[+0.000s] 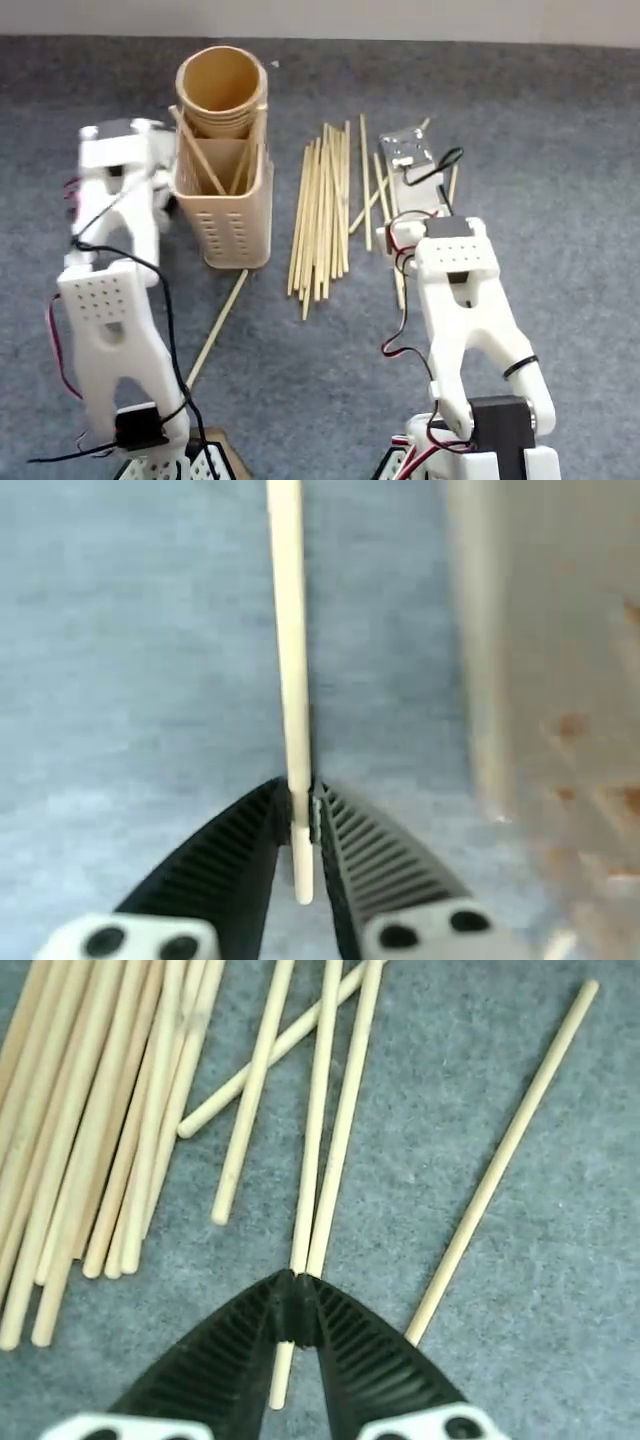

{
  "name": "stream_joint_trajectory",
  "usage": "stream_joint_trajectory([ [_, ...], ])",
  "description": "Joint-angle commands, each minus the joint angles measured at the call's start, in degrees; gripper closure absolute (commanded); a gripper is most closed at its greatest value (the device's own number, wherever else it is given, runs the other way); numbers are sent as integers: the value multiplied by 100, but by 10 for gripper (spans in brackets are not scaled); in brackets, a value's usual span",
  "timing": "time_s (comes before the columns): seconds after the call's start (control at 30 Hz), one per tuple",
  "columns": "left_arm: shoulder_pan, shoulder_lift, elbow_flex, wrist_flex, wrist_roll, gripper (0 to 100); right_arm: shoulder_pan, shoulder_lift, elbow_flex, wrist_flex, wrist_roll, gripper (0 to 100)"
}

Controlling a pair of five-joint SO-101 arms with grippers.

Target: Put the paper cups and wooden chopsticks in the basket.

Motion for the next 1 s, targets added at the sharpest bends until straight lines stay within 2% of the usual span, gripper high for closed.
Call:
stream_joint_trajectory([
  [0.0,-593,-48,-1138,229,9,997,48,-154,66,-92,18,989],
  [0.1,-778,-66,-2440,695,35,997,48,-154,84,-92,18,989],
  [0.2,-848,-75,-4268,888,448,997,48,-154,92,-92,9,989],
  [0.33,-435,-505,-6308,870,668,997,48,-145,119,-312,9,989],
  [0.53,1763,-2853,-5393,888,668,993,57,13,365,-646,9,989],
  [0.67,3222,-3556,-4523,862,659,992,57,84,365,-646,9,989],
  [0.73,3415,-3556,-4145,826,668,992,66,92,365,-646,9,989],
  [0.83,3292,-3565,-3512,835,932,992,66,92,365,-646,9,989],
  [0.97,3222,-3653,-2897,835,782,996,66,84,365,-646,9,989],
])
